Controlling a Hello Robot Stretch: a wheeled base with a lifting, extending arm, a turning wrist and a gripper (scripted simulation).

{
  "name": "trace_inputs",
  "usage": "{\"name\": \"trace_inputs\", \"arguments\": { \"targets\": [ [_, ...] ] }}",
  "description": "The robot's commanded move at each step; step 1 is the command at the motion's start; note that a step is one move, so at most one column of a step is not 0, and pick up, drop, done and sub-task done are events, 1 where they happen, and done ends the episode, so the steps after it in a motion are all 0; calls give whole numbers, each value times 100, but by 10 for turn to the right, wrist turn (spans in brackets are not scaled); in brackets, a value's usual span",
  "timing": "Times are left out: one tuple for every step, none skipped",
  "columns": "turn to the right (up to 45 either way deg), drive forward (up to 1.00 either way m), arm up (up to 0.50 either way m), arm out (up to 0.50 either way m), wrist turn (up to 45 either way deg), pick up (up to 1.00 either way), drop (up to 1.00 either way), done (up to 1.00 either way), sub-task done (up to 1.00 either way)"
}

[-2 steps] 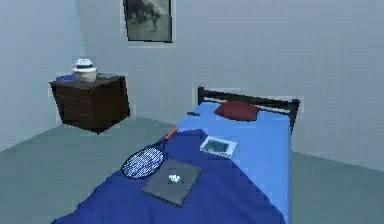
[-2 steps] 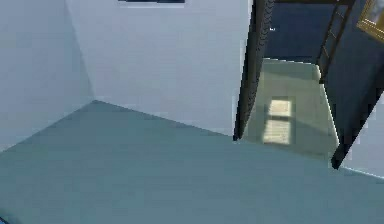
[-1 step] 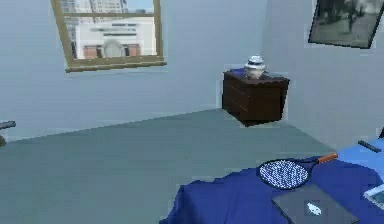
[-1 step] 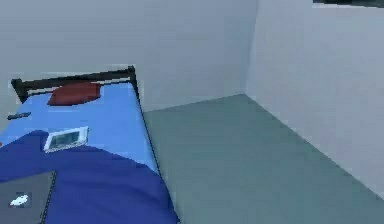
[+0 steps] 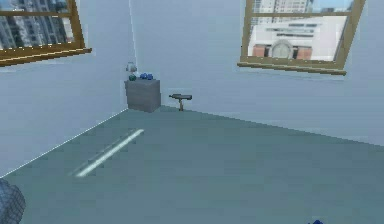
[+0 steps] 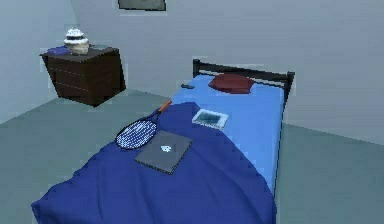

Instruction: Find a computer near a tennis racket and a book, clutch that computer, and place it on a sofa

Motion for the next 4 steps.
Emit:
{"name": "trace_inputs", "arguments": {
  "targets": [
    [0,0,50,0,0,0,0,0,0],
    [0,0,14,0,0,0,0,0,0],
    [0,0,0,48,0,0,0,0,0],
    [0,0,0,0,450,0,0,0,0]
  ]
}}
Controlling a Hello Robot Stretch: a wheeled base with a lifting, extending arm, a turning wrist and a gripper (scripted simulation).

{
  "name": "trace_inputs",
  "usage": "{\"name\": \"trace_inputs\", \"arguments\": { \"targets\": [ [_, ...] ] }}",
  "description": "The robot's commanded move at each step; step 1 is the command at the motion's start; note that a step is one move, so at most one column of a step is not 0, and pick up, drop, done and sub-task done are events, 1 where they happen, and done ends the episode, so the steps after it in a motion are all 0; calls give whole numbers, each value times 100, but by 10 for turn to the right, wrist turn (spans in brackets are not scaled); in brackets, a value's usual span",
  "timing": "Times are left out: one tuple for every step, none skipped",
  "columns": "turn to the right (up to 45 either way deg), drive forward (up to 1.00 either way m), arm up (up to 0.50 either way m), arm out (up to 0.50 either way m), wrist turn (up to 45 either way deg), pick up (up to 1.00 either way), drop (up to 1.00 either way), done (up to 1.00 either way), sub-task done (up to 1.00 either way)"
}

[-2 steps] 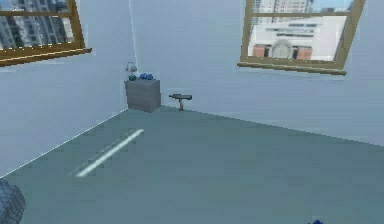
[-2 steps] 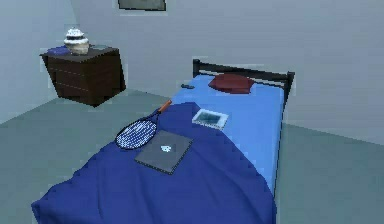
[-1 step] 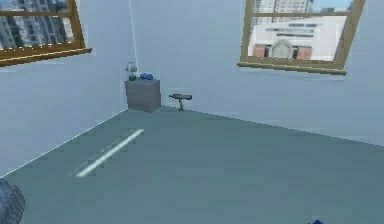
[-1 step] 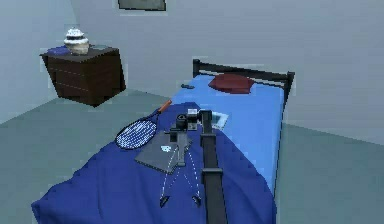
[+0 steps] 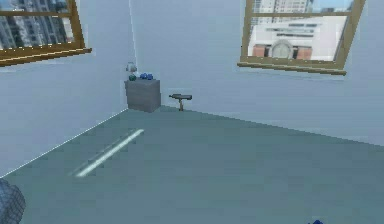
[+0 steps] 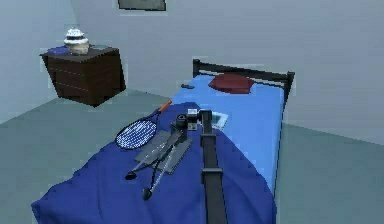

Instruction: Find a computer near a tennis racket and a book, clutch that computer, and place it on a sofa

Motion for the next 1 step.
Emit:
{"name": "trace_inputs", "arguments": {
  "targets": [
    [0,0,0,0,450,0,0,0,0]
  ]
}}
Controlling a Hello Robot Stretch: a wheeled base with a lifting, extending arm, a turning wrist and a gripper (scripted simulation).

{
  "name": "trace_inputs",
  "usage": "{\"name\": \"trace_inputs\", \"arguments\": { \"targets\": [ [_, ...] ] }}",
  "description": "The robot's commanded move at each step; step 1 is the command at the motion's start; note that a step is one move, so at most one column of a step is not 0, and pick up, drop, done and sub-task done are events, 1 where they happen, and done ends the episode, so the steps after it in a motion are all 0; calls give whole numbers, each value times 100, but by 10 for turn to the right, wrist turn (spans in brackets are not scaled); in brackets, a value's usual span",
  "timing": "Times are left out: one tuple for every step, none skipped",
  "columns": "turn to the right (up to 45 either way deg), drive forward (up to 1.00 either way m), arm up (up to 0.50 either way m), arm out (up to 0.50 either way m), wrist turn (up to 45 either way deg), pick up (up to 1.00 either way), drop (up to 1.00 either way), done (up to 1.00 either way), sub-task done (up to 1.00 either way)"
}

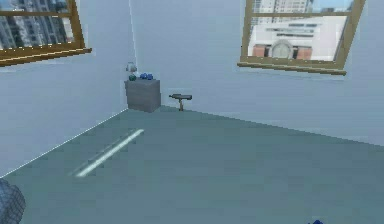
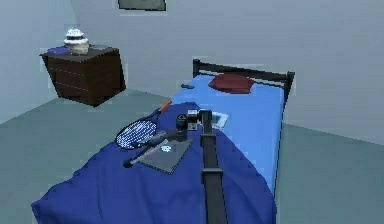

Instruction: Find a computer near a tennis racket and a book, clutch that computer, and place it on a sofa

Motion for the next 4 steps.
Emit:
{"name": "trace_inputs", "arguments": {
  "targets": [
    [0,0,0,0,450,0,0,0,0],
    [0,0,0,0,210,0,0,0,0],
    [0,0,-30,0,0,0,0,0,0],
    [0,0,0,0,0,100,0,0,0]
  ]
}}
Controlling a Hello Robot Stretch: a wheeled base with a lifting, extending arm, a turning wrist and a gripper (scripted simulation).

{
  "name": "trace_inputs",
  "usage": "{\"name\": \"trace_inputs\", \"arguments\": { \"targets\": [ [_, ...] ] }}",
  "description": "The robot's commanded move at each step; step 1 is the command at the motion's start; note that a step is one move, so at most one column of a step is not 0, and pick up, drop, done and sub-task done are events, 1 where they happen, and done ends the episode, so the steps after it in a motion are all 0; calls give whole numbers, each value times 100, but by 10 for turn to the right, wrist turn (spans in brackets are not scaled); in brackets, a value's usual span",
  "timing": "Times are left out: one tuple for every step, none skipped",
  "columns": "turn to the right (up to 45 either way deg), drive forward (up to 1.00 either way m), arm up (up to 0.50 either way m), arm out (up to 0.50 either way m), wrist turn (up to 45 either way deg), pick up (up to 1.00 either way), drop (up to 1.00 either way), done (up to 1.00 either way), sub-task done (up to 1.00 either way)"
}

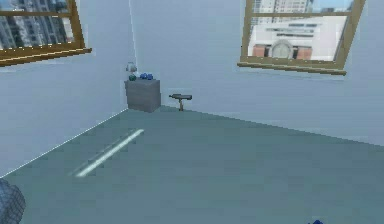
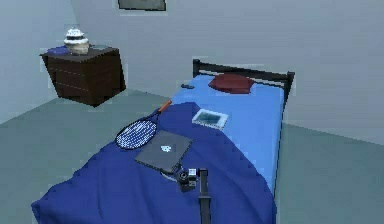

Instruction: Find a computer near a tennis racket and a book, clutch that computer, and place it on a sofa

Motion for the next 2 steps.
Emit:
{"name": "trace_inputs", "arguments": {
  "targets": [
    [0,0,10,0,0,0,0,0,0],
    [0,0,44,0,0,0,0,0,0]
  ]
}}
